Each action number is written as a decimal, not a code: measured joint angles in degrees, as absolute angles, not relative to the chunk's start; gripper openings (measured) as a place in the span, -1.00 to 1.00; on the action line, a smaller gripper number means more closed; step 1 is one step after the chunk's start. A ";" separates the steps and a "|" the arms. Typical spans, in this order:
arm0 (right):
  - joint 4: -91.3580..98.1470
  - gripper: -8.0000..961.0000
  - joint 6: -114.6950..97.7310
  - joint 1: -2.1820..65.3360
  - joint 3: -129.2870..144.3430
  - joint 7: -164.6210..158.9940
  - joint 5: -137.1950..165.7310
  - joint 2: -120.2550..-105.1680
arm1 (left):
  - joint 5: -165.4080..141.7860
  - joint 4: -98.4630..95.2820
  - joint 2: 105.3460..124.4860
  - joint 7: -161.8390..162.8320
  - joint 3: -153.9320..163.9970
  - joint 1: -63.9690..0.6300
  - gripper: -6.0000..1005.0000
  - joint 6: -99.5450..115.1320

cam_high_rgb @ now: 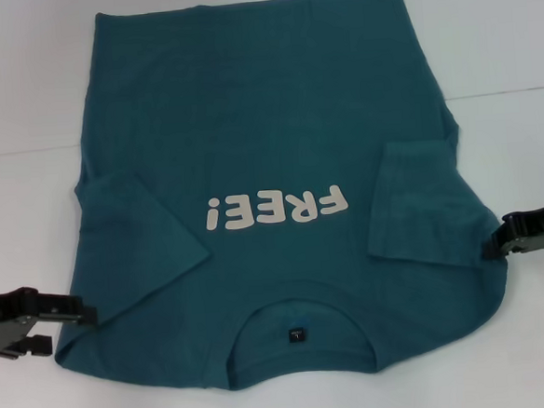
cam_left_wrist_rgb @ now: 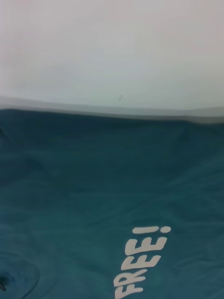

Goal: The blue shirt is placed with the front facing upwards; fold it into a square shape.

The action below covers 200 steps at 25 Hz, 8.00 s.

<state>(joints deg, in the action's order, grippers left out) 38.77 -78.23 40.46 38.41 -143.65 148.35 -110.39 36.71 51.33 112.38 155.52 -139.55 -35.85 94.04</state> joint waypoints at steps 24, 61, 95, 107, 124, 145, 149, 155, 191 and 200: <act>38.76 -0.90 -78.19 40.58 38.40 -142.90 148.36 -110.82 | 32.24 44.79 113.07 154.45 -136.23 -38.08 0.74 84.40; 38.76 -0.90 -78.23 40.33 38.05 -142.05 148.36 -111.18 | 30.52 43.95 113.55 154.55 -134.72 -39.45 0.73 82.15; 38.76 -0.90 -78.33 40.46 38.04 -141.49 147.56 -111.18 | 27.38 44.33 113.60 155.06 -134.65 -40.39 0.73 81.91; 38.76 -0.90 -78.31 40.42 38.10 -141.50 147.57 -111.18 | 26.55 44.50 114.13 155.12 -134.65 -40.79 0.73 82.50; 38.76 -0.90 -78.31 40.38 38.23 -141.32 147.57 -111.18 | 26.24 44.56 114.30 155.21 -134.65 -41.23 0.73 81.98; 38.76 -0.91 -78.18 40.69 38.04 -140.70 147.57 -111.18 | 24.77 44.12 115.00 155.30 -134.65 -42.26 0.73 82.35; 38.76 -0.91 -78.19 40.69 37.98 -140.61 147.57 -111.18 | 25.15 44.03 115.61 155.27 -134.65 -43.02 0.73 83.30; 38.76 -0.91 -78.08 40.55 37.96 -140.12 147.55 -111.18 | 25.19 44.03 116.10 155.29 -134.65 -43.65 0.73 83.49; 38.76 -0.91 -77.89 40.82 37.97 -139.22 146.91 -111.17 | 25.34 40.50 118.56 152.91 -134.29 -49.28 0.73 76.98; 38.76 -0.91 -77.79 40.86 38.17 -139.15 145.99 -111.18 | 25.39 40.30 119.90 151.78 -133.78 -50.52 0.73 74.73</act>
